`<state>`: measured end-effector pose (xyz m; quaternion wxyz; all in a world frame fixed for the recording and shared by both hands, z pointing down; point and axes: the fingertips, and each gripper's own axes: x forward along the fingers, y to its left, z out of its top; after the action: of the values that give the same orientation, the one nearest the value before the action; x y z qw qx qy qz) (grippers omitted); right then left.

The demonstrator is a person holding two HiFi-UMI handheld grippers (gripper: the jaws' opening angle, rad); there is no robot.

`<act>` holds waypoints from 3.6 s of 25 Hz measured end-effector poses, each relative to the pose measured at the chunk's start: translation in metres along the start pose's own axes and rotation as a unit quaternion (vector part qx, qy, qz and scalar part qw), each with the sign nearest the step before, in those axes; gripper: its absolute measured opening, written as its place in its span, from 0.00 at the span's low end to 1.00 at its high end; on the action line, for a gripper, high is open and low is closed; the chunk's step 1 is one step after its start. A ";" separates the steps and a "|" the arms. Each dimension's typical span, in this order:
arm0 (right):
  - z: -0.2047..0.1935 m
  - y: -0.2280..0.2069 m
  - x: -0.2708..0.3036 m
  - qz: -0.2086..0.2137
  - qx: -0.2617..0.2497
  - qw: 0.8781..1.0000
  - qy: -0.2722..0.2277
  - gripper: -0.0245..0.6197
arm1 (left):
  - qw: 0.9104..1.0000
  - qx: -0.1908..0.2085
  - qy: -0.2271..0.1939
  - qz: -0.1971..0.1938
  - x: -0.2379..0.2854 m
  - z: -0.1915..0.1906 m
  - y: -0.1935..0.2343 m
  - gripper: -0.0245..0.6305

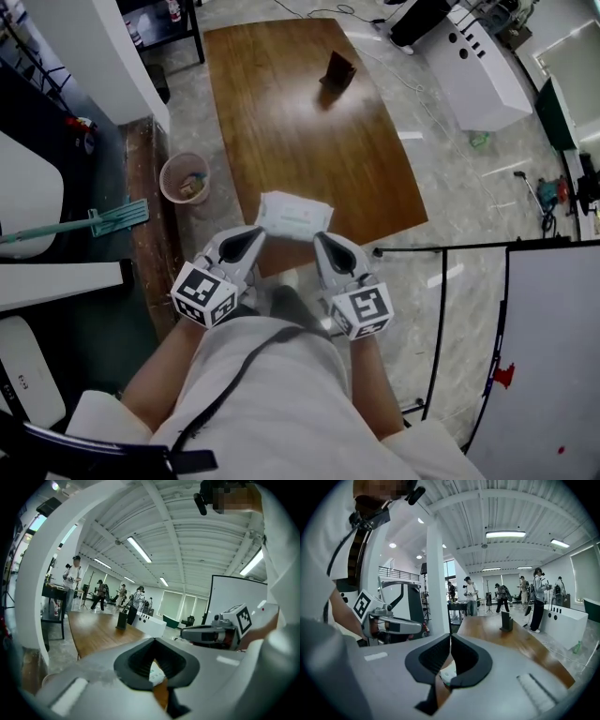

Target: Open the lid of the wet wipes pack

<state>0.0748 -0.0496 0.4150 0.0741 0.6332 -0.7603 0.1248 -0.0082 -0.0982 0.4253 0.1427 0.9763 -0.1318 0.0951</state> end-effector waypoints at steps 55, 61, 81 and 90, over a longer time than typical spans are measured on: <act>-0.182 -0.040 0.121 0.247 -0.249 0.894 0.279 0.48 | 0.977 -0.050 0.173 0.115 0.112 -0.179 0.037 0.05; -0.183 -0.042 0.122 0.253 -0.218 0.899 0.283 0.47 | 0.976 -0.058 0.177 0.116 0.115 -0.183 0.038 0.05; -0.180 -0.045 0.124 0.283 -0.159 0.894 0.310 0.47 | 0.976 -0.059 0.176 0.111 0.117 -0.189 0.040 0.04; -0.180 -0.045 0.124 0.296 -0.142 0.887 0.325 0.47 | 0.977 -0.060 0.175 0.107 0.117 -0.189 0.040 0.04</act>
<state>0.0876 -0.1235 0.6257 0.3657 0.2857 -0.8552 0.2307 0.0634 -0.1051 0.6398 0.2112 0.9144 -0.2141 0.2709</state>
